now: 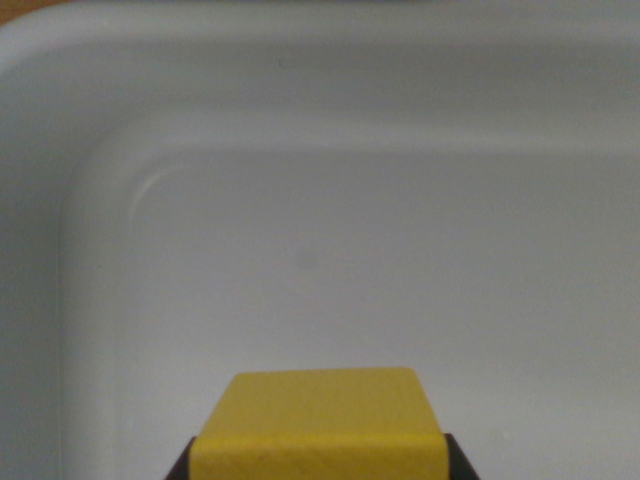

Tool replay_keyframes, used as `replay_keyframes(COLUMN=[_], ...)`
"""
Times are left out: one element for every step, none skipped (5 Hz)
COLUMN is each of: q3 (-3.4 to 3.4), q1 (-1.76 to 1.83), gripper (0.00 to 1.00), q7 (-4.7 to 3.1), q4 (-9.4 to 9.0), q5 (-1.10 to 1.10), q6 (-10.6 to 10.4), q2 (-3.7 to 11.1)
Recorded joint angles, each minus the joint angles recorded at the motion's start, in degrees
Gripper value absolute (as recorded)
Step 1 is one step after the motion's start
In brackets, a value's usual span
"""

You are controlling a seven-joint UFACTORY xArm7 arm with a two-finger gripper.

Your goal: Pick yellow cube

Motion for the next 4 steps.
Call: replay_keyframes(q3=[0.0, 0.04, 0.04, 0.07], q1=[0.0, -0.03, -0.03, -0.05], gripper=[1.0, 1.0, 1.0, 1.0], q7=[0.0, 0.07, 0.07, 0.13], q4=[0.0, 1.62, 1.62, 3.1], q5=[0.0, 0.05, 0.05, 0.09], q6=[0.0, 2.31, 2.31, 4.44], q2=[0.0, -0.7, -0.7, -1.34])
